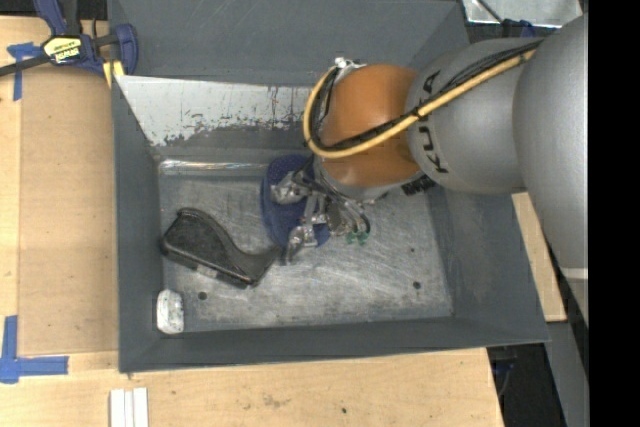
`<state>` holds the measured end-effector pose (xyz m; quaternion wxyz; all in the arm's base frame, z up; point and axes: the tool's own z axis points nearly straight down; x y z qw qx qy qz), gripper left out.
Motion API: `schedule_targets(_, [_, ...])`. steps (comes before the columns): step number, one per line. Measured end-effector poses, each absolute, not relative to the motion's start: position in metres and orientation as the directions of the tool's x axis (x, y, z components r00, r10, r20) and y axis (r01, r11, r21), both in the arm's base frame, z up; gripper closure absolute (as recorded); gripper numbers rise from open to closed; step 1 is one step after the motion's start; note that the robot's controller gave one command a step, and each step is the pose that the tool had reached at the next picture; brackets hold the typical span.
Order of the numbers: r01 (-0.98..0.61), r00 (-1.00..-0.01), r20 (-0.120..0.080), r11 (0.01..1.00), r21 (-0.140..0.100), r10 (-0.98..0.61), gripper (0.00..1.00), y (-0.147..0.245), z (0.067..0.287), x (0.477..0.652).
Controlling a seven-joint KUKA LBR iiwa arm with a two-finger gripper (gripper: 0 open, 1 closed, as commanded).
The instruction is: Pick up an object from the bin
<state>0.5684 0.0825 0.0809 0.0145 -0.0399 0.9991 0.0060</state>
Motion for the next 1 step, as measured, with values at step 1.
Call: schedule_targets(1, [-0.073, -0.997, -0.012, 0.997, 0.001, -0.073, 1.0, 0.0804, 0.2219, 0.578])
